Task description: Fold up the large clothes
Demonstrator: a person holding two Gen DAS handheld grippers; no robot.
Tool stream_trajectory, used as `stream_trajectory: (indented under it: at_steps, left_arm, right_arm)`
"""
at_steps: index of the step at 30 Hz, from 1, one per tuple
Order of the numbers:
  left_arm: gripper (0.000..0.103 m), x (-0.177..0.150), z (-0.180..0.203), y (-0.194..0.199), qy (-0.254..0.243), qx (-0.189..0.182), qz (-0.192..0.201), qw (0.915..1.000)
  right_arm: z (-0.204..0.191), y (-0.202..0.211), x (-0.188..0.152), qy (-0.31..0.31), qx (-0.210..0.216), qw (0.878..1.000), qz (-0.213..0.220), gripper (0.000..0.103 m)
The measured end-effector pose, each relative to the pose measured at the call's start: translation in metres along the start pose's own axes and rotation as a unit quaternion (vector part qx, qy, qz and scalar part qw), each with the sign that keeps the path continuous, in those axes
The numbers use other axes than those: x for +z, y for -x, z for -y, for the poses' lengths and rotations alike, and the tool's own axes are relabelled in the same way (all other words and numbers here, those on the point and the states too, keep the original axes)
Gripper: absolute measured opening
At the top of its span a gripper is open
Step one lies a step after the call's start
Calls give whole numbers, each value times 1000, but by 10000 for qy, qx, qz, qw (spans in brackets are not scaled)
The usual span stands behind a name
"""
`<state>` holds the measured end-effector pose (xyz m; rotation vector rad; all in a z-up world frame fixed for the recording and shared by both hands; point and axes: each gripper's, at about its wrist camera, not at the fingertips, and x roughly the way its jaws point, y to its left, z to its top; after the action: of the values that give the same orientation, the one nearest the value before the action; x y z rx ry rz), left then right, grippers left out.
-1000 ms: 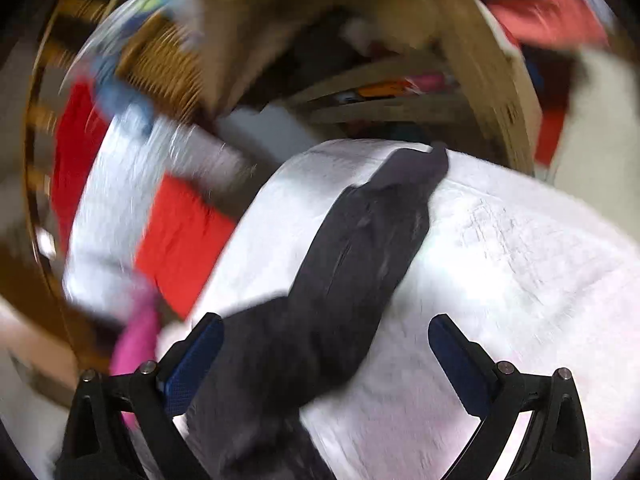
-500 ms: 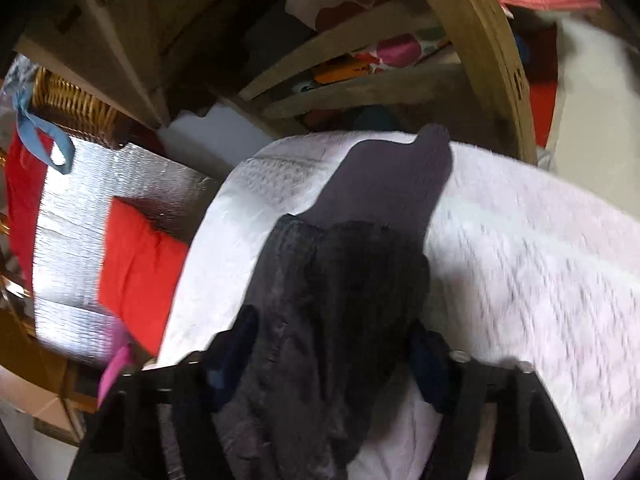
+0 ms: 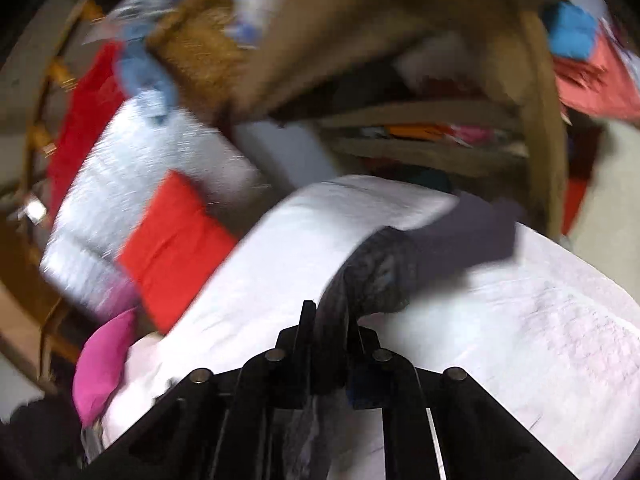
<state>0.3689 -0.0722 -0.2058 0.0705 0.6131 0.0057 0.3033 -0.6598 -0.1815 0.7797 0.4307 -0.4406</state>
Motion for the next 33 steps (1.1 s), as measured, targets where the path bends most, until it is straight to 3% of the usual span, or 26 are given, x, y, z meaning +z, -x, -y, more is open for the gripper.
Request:
stream_trajectory:
  at_steps: [5, 8, 15, 20, 25, 29, 30, 32, 33]
  left_arm:
    - [103, 1, -24, 10, 298, 92, -8, 9995]
    - [103, -1, -38, 13, 386, 202, 8, 9991]
    - [103, -4, -71, 14, 613, 427, -30, 9972]
    - [103, -6, -86, 15, 681, 551, -23, 9962]
    - [103, -7, -92, 14, 693, 626, -27, 9956]
    - [103, -7, -93, 12, 732, 608, -46, 9955]
    - [103, -7, -93, 13, 723, 607, -41, 9955]
    - [103, -7, -90, 13, 704, 631, -21, 9955]
    - [103, -7, -88, 13, 692, 641, -10, 9955]
  right_arm:
    - [-83, 42, -31, 703, 738, 9948, 86, 12]
    - [-138, 61, -63, 1165, 1252, 9853, -23, 12]
    - [-230, 65, -152, 2002, 1966, 9561, -840, 12]
    - [-271, 46, -215, 2475, 2196, 9310, -1543, 12]
    - [-288, 25, -264, 2798, 2298, 9063, -2178, 13]
    - [-287, 12, -292, 2851, 2301, 8821, -2960, 17]
    - [-283, 11, -297, 2824, 2286, 8788, -3092, 19]
    - [-277, 12, -298, 2706, 2359, 8734, -3292, 33]
    - [-274, 15, -297, 2651, 2450, 8714, -3323, 60]
